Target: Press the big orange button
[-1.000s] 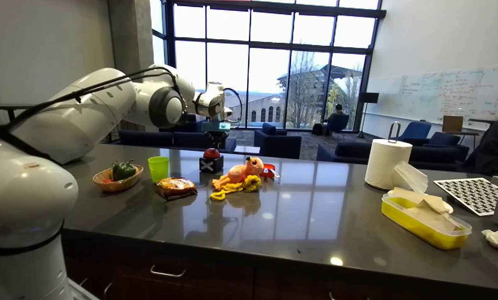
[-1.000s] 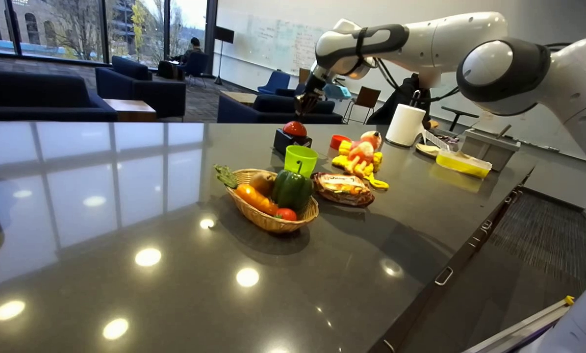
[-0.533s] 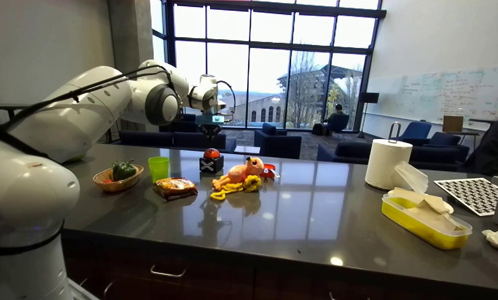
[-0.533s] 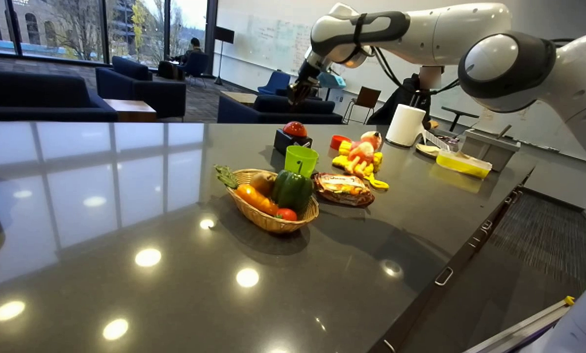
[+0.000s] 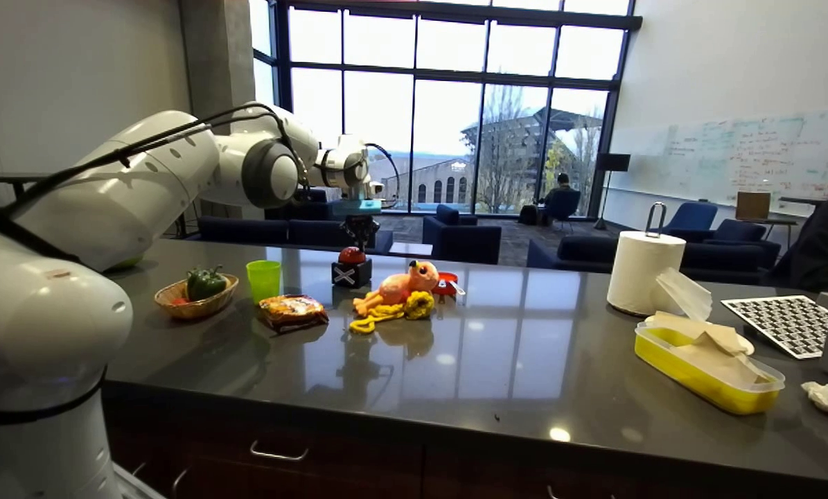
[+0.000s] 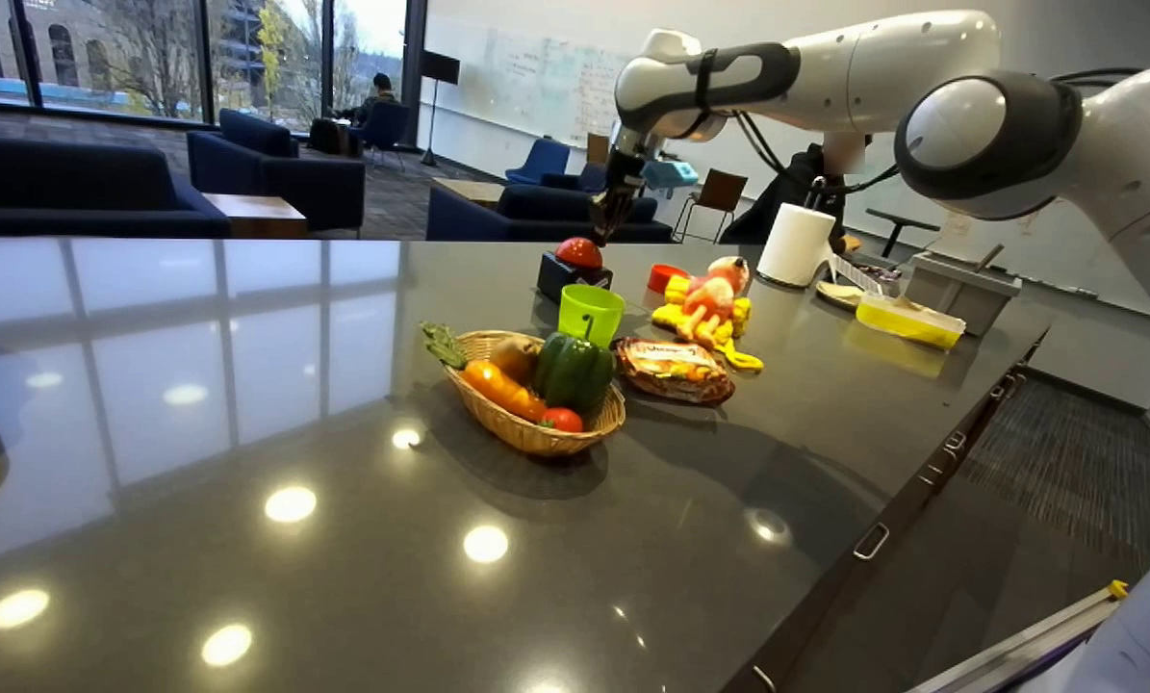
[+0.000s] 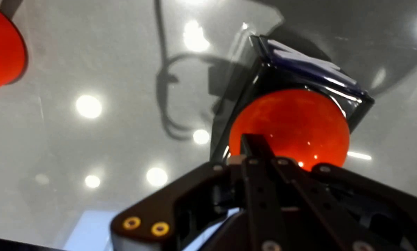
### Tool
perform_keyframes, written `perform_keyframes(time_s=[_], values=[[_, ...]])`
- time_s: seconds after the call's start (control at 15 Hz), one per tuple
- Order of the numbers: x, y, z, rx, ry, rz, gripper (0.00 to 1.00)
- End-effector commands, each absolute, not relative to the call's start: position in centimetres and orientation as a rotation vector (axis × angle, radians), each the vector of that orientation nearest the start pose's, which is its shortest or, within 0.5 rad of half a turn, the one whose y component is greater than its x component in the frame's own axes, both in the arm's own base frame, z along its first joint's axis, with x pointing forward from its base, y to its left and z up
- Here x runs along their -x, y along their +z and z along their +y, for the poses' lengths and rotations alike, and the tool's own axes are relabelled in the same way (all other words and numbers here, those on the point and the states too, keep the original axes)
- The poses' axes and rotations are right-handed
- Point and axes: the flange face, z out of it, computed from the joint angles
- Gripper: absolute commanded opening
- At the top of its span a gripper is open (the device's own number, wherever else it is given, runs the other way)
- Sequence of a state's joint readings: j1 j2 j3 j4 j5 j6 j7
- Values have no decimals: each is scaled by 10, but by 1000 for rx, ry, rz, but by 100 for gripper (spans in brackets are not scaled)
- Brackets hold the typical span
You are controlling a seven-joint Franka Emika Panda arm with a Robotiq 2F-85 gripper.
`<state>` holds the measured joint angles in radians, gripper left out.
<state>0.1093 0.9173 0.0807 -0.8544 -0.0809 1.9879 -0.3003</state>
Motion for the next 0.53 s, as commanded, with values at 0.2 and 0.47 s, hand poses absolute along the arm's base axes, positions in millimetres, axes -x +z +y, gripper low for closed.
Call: perform_keyframes(time_s=[0.2,0.47], values=[[-790,330,100,3106,-158,-732,0],[-790,356,101,3159,-223,-759,0]])
